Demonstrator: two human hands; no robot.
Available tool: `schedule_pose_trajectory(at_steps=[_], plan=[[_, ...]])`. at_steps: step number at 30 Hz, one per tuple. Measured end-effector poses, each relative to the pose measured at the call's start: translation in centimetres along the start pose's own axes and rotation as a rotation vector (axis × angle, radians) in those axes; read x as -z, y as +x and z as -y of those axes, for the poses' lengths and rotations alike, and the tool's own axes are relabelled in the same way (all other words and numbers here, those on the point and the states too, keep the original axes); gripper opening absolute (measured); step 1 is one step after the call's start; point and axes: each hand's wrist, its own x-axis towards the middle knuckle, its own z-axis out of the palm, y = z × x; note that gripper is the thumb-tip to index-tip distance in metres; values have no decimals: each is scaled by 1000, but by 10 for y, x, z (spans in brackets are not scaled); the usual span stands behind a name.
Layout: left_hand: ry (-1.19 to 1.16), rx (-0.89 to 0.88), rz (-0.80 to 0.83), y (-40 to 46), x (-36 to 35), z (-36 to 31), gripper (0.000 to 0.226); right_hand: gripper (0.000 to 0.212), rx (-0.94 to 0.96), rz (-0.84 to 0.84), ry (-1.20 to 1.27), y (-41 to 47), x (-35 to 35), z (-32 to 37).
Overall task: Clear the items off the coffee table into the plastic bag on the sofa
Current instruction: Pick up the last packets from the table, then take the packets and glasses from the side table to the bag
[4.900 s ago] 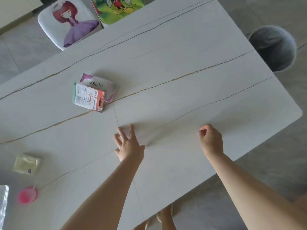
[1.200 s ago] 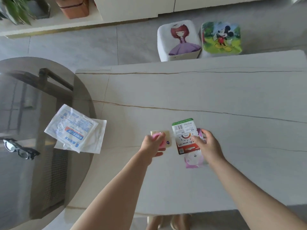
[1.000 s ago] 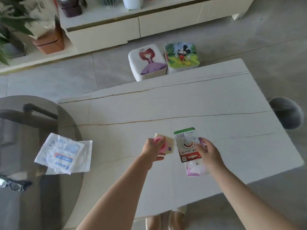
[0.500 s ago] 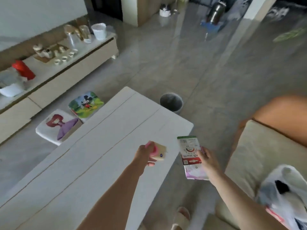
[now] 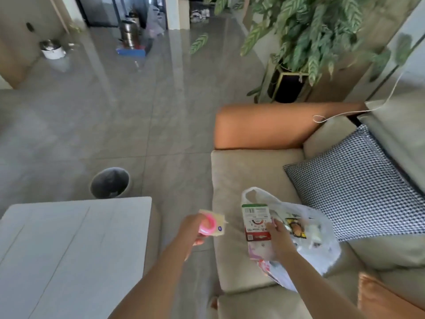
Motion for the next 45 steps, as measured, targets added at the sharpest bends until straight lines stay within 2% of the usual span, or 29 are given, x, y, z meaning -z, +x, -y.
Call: schedule_pose_trajectory(at_steps=[5,8,13,18,21,26,29,32,35,38,41,45], plan=[[177,57,134,41,-105,-4,13,33,-150,-154,-25,56,63,-40],[218,70,172,59,-156,-2,18,27,-286,-256,-6,90,91,-70],[240,84,224,87,-216,6,19,34,-430,-351,21,142,115,-122],[314,150,242,130,-270,17,38,36,-450,-450,40,171,117,-126],[483,87,250,147,-292,28,49,39,-372,-463,-38,186,113,-136],[651,-13,222,159,-302,44,54,43,-352,-419,-115,204,108,-146],[785,-26,185,164,-294,48,54,50,-394,-361,-161,211,110,-152],[834,2,217,165,-283,48,60,54,-451,-292,-264,210,118,-161],[943,36,272,157,-272,48,47,53,-511,-248,-343,201,126,-158],[919,135,348,140,-260,52,35,51,-521,-177,-428,184,130,-152],[955,118,396,125,-251,52,28,42,-424,-141,-563,176,133,-146],[859,32,372,109,-238,40,33,74,-372,-85,-653,171,133,-129]])
